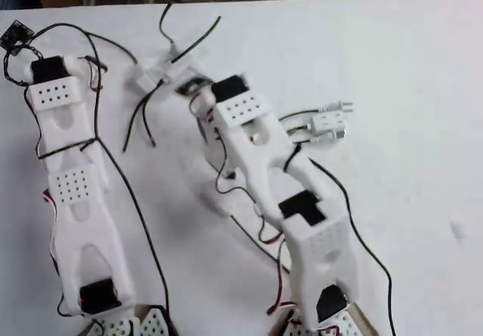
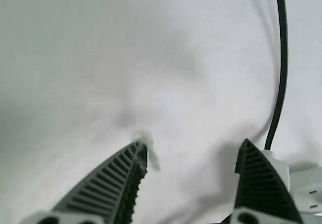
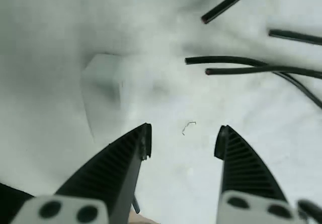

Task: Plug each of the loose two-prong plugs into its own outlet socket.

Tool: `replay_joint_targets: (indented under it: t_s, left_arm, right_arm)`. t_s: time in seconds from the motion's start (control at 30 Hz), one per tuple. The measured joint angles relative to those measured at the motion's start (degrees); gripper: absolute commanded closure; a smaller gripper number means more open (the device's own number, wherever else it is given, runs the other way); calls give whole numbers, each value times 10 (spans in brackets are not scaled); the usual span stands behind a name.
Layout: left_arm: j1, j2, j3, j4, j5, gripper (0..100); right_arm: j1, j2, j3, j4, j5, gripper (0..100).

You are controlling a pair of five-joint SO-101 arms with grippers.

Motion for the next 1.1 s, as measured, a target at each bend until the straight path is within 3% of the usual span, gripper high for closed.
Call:
replay_joint_targets:
  t_s: [0.43, 0.57, 0.73, 0.93, 1.1]
  left_arm:
    - [0, 0, 0, 0, 0, 718]
    - [0, 0, 0, 0, 0, 718]
    - [0, 0, 0, 0, 0, 718]
    - [-1, 0, 0, 0, 0, 718]
    - [-2, 0, 0, 0, 0, 718]
  right_arm:
    - [-148, 15, 1, 0, -18, 786]
    - [-148, -25, 1, 0, -18, 786]
    - [-36, -38, 1, -1, -25, 786]
    - [181, -38, 1, -37, -176, 786]
    - [273, -38, 2, -75, -244, 786]
